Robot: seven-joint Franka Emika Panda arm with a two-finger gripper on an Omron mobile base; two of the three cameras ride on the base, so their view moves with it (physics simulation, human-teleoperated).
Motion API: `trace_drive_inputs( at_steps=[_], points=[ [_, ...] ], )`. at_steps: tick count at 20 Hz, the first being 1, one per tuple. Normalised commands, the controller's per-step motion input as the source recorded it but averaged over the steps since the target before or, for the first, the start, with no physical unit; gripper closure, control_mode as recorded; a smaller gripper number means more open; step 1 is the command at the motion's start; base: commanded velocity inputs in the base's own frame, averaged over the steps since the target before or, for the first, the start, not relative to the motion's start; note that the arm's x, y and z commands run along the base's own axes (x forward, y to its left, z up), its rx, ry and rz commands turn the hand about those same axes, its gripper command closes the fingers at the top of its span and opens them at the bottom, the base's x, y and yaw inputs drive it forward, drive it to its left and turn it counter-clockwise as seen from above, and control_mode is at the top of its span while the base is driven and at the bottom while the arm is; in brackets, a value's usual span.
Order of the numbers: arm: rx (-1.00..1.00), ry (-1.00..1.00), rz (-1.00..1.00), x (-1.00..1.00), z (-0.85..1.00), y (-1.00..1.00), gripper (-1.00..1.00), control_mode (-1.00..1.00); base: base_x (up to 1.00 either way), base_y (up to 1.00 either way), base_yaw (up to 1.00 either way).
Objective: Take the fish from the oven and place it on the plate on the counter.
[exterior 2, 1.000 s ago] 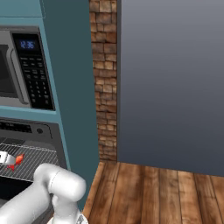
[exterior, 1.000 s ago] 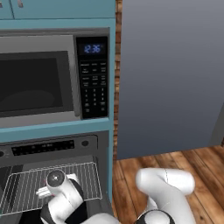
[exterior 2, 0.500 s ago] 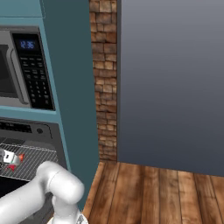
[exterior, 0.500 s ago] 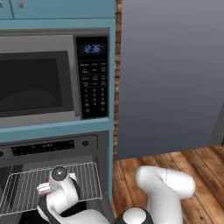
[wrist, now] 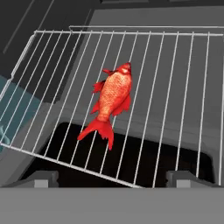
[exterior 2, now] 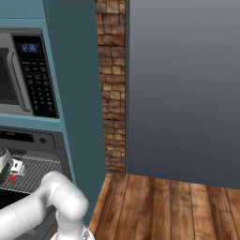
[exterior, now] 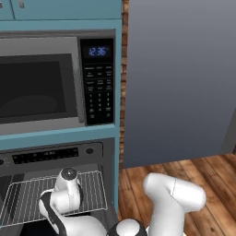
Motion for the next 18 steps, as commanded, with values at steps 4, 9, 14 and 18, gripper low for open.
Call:
trace_drive_inputs(
  at_steps=[4,9,14,18],
  points=[
    [0.0,0.1,-0.05,0.6,-0.31,0.32,-1.0,-1.0,0.0,0.0,0.0],
    [0.0,0.11,-0.15,0.69,-0.39,0.46,-1.0,-1.0,0.0,0.0,0.0],
    [-0.01,0.15,-0.11,0.19,-0.58,0.36,-1.0,-1.0,0.0,0.0,0.0],
    [-0.03,0.1,0.0,0.12,-0.53,0.01,-1.0,-1.0,0.0,0.0,0.0]
  ],
)
